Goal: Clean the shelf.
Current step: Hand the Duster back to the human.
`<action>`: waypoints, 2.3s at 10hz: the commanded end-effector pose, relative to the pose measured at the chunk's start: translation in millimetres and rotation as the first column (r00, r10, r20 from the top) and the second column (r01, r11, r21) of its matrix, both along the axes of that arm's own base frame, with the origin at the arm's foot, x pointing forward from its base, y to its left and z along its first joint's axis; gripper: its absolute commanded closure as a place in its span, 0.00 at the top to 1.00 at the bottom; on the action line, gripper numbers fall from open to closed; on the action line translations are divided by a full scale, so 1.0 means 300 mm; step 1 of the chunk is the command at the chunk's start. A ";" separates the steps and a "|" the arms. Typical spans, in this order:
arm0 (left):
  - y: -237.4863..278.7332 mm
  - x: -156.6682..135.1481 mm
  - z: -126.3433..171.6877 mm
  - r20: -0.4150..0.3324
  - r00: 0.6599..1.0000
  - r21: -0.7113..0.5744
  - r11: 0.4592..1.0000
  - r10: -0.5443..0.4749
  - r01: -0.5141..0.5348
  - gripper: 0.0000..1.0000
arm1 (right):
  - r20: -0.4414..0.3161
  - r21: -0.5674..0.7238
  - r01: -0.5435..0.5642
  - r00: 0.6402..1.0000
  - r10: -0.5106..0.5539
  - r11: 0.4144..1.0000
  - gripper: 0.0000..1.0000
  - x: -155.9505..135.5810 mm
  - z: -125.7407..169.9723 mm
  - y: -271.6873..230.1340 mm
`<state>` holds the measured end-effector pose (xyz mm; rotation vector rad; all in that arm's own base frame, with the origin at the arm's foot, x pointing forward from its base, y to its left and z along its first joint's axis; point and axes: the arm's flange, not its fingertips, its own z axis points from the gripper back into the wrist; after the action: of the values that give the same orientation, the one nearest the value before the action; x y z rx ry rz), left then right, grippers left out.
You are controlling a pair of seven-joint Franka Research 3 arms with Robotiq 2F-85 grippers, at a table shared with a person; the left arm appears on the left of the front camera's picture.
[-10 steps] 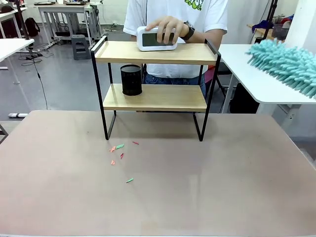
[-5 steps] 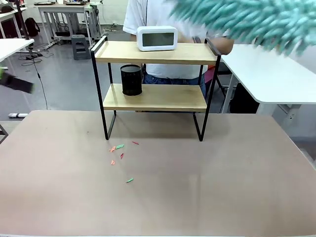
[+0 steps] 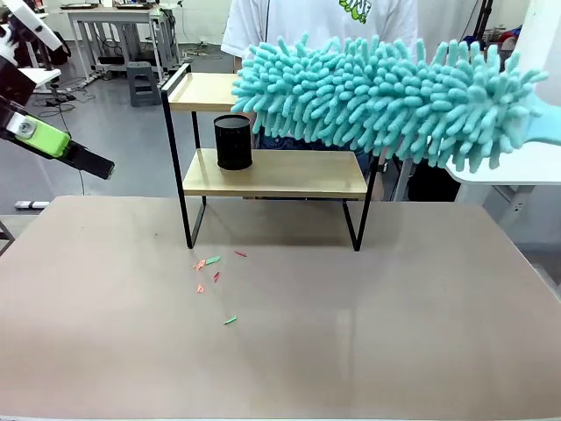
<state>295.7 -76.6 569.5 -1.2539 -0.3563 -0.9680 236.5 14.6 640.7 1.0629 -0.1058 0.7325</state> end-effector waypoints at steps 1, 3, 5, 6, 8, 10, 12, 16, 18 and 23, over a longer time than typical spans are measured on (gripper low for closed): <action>-0.033 0.007 -0.019 -0.041 0.998 -0.050 0.997 0.052 -0.054 1.00 | -0.078 -0.079 -0.052 0.996 0.046 0.996 0.13 0.061 -0.045 0.069; -0.154 0.074 0.029 -0.047 0.998 -0.039 0.998 -0.042 0.040 1.00 | -0.151 -0.144 -0.197 0.973 0.176 0.970 0.13 0.156 -0.082 0.179; -0.267 0.114 0.044 -0.055 0.990 0.029 0.991 -0.132 0.133 1.00 | -0.212 -0.164 -0.282 0.946 0.245 0.945 0.13 0.204 -0.128 0.262; -0.321 0.134 0.053 -0.050 0.991 0.067 0.990 -0.122 0.126 1.00 | -0.241 -0.188 -0.342 0.925 0.294 0.921 0.13 0.220 -0.143 0.309; -0.421 0.157 0.072 -0.046 0.983 0.117 0.976 -0.179 0.184 1.00 | -0.252 -0.190 -0.382 0.909 0.332 0.904 0.13 0.259 -0.147 0.361; -0.533 0.139 0.068 -0.040 0.965 0.140 0.955 -0.260 0.263 1.00 | -0.254 -0.173 -0.381 0.908 0.332 0.908 0.13 0.286 -0.151 0.374; -0.636 0.112 0.003 -0.078 0.942 0.191 0.923 -0.325 0.334 1.00 | -0.239 -0.151 -0.370 0.913 0.329 0.917 0.13 0.293 -0.151 0.371; -0.711 0.067 -0.062 -0.108 0.913 0.243 0.880 -0.393 0.407 1.00 | -0.217 -0.102 -0.354 0.920 0.327 0.930 0.13 0.298 -0.159 0.347; -0.707 0.099 -0.071 -0.114 0.927 0.239 0.896 -0.357 0.374 1.00 | -0.229 -0.105 -0.378 0.909 0.347 0.920 0.13 0.284 -0.161 0.342; -0.680 0.122 -0.067 -0.093 0.940 0.226 0.912 -0.328 0.341 1.00 | -0.203 -0.062 -0.363 0.917 0.344 0.930 0.13 0.270 -0.156 0.301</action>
<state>335.7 -278.0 547.4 -1.1345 0.0013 -1.2268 319.9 107.5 594.4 1.0175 0.3307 0.9361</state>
